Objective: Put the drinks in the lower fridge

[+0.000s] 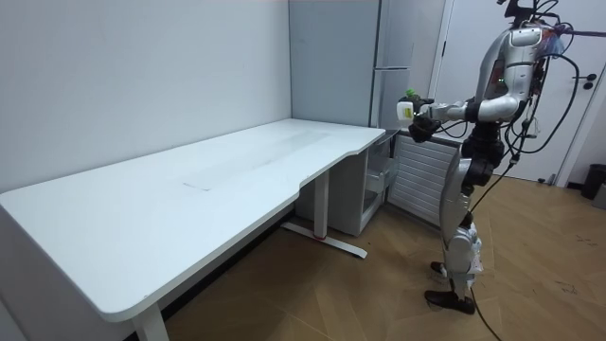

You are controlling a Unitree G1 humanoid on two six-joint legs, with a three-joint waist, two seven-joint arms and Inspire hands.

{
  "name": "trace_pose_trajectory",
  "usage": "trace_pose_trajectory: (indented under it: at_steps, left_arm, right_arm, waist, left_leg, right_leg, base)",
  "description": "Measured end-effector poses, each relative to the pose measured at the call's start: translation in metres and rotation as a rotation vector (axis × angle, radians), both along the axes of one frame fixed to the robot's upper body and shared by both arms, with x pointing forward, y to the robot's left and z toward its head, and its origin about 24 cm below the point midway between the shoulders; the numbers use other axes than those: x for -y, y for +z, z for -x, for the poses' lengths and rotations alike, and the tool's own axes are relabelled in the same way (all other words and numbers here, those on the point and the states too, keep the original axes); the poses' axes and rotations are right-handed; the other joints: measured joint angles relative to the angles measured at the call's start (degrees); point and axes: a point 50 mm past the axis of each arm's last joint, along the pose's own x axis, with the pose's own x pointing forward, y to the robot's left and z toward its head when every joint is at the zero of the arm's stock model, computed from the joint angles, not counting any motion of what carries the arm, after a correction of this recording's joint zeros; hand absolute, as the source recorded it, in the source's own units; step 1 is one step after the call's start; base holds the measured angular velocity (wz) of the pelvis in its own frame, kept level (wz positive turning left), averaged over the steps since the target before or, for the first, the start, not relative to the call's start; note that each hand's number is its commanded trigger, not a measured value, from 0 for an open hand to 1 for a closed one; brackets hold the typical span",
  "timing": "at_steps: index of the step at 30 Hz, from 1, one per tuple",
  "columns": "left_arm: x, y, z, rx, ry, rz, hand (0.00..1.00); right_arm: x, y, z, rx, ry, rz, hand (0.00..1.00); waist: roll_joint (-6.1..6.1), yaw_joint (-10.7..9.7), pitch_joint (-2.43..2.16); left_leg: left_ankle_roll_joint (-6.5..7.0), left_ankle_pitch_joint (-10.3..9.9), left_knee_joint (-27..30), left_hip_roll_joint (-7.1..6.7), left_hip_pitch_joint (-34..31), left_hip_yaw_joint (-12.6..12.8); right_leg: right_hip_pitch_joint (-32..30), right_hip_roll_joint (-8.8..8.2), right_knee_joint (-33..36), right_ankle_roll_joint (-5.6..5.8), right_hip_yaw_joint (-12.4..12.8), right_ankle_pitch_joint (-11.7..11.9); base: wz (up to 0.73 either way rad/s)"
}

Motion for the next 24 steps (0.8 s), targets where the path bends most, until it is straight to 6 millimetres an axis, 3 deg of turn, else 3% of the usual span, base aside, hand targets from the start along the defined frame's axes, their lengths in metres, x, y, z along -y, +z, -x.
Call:
trace_pose_trajectory:
  at_steps: [7,11,15,19,24]
  left_arm:
    - [-0.001,0.007,-0.003,0.037,0.021,0.0,0.0]
    - [-0.005,0.029,-0.007,0.138,0.043,0.026,0.0]
    - [-0.01,0.061,-0.008,0.303,0.071,0.074,0.0]
    - [-0.017,0.073,-0.008,0.364,0.116,0.082,0.0]
    - [-0.039,0.08,-0.015,0.389,0.287,0.071,0.0]
  right_arm:
    - [0.001,0.001,-0.001,0.003,-0.003,-0.006,1.0]
    - [0.001,0.002,-0.002,0.007,0.005,-0.02,1.0]
    - [0.001,0.002,-0.001,0.006,0.008,-0.017,1.0]
    - [0.003,0.0,0.001,0.0,-0.001,-0.013,1.0]
    - [0.017,-0.004,0.005,-0.018,-0.055,0.008,1.0]
  waist:
    - [0.0,0.1,0.09]
    - [0.08,0.2,0.6]
    - [0.08,0.3,0.66]
    - [0.07,0.5,0.65]
    - [0.11,1.7,0.64]
  left_leg:
    - [0.0,0.0,0.0,0.05,-0.4,0.0]
    - [0.0,0.0,-0.1,0.09,0.0,0.0]
    - [0.0,0.0,-0.4,0.03,0.3,0.0]
    - [0.0,0.0,-0.4,-0.02,0.3,0.0]
    - [-0.01,0.0,-0.6,0.01,0.3,0.0]
  right_leg:
    - [-0.1,0.08,0.0,0.0,0.3,0.0]
    - [-0.1,0.14,-0.2,-0.01,0.4,0.0]
    - [0.2,0.13,-0.6,-0.01,0.4,0.0]
    - [0.2,0.1,-0.8,-0.01,0.3,0.0]
    - [0.2,0.13,-0.9,-0.01,0.4,0.0]
  base:
    - [0.0]
    - [0.0]
    - [0.0]
    - [0.0]
    - [0.0]
